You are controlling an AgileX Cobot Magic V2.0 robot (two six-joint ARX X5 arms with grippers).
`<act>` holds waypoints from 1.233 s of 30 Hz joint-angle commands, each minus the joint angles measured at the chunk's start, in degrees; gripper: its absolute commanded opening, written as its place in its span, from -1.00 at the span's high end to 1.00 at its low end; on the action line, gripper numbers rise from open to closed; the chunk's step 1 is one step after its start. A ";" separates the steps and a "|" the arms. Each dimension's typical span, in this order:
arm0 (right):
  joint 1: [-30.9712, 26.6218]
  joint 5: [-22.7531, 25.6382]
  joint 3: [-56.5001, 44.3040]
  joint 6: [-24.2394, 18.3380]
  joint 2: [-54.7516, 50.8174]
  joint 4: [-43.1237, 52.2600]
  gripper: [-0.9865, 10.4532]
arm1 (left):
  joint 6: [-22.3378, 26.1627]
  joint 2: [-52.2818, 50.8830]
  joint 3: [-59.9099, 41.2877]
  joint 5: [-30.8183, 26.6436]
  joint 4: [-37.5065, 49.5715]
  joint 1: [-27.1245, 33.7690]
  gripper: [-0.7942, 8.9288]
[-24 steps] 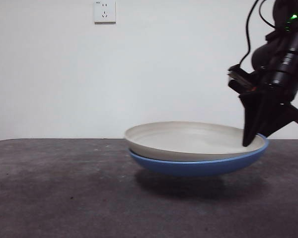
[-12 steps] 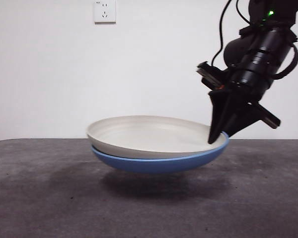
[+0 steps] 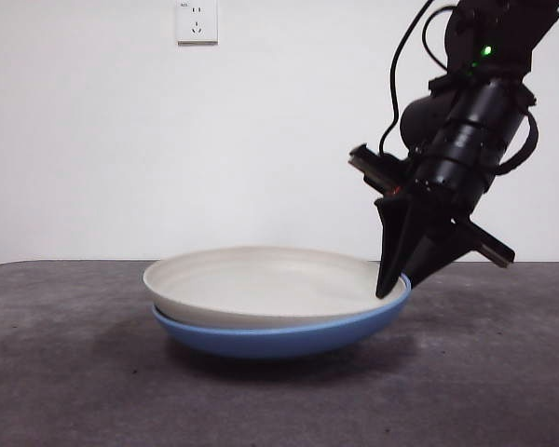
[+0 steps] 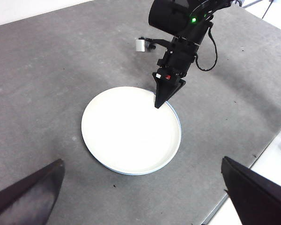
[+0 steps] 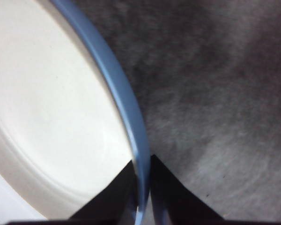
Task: Pick up the white plate, put it on the blue plate, put it on desk
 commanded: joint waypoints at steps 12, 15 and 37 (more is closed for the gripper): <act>0.96 -0.63 1.09 0.11 4.46 0.81 0.80 | 1.03 0.26 0.46 -0.28 0.44 -0.50 -0.34; 0.96 -0.63 1.09 0.07 4.50 1.07 0.72 | 1.03 0.26 0.46 -0.28 0.42 -0.50 -0.34; -5.11 10.64 4.22 -1.03 -10.62 -8.66 -0.18 | 0.87 0.31 0.46 -0.28 0.44 -0.50 -0.34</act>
